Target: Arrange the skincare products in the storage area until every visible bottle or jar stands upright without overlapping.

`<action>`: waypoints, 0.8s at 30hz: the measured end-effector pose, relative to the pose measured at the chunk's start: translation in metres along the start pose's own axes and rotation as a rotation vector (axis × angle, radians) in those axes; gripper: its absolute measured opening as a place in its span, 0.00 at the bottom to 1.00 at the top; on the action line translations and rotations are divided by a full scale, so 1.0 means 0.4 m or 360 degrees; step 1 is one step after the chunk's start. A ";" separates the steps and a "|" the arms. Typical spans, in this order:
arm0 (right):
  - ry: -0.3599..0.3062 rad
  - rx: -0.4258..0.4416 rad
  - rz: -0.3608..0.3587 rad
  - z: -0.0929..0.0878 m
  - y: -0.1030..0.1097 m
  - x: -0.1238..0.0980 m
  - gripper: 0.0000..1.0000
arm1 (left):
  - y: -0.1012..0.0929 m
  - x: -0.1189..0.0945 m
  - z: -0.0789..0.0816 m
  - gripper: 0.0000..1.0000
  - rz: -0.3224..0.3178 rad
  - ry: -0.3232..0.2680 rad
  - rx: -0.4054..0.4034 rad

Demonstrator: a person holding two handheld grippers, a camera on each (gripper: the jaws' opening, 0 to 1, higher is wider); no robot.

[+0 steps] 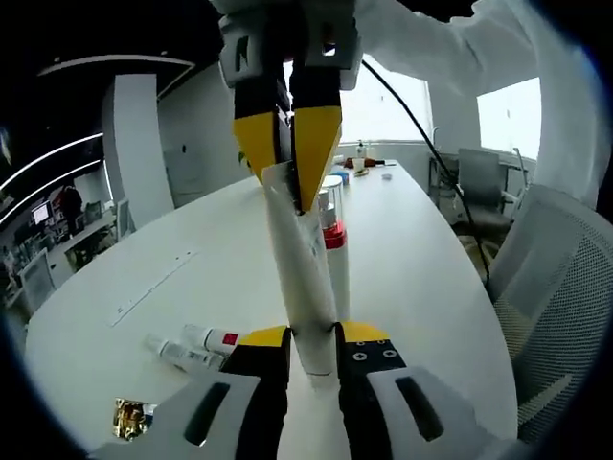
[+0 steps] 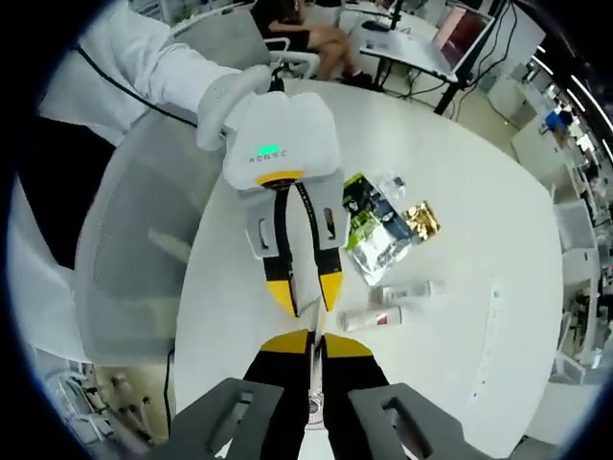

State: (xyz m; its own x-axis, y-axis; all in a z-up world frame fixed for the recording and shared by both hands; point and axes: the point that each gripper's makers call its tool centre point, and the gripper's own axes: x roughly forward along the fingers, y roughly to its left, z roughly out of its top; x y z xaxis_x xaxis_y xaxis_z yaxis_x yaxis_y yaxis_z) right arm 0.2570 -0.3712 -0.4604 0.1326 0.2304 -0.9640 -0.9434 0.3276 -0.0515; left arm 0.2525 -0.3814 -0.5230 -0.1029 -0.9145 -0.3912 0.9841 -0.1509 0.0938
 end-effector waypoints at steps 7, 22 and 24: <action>0.0016 0.0016 0.0016 -0.004 0.002 -0.002 0.00 | 0.002 0.010 -0.005 0.16 -0.0027 0.0013 -0.0005; 0.0037 0.0009 0.0039 -0.032 0.003 0.003 0.00 | -0.002 0.008 -0.021 0.18 -0.0038 0.0035 -0.0027; 0.0020 0.0026 0.0051 -0.035 0.005 0.000 0.00 | -0.002 0.008 -0.019 0.18 -0.0037 0.0029 -0.0032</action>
State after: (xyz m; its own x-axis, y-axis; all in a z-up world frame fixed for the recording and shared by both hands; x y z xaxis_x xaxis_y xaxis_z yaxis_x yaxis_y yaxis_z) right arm 0.2511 -0.3834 -0.4640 0.0988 0.2297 -0.9682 -0.9419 0.3354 -0.0166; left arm 0.2525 -0.3814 -0.5312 -0.1231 -0.9038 -0.4099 0.9843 -0.1640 0.0660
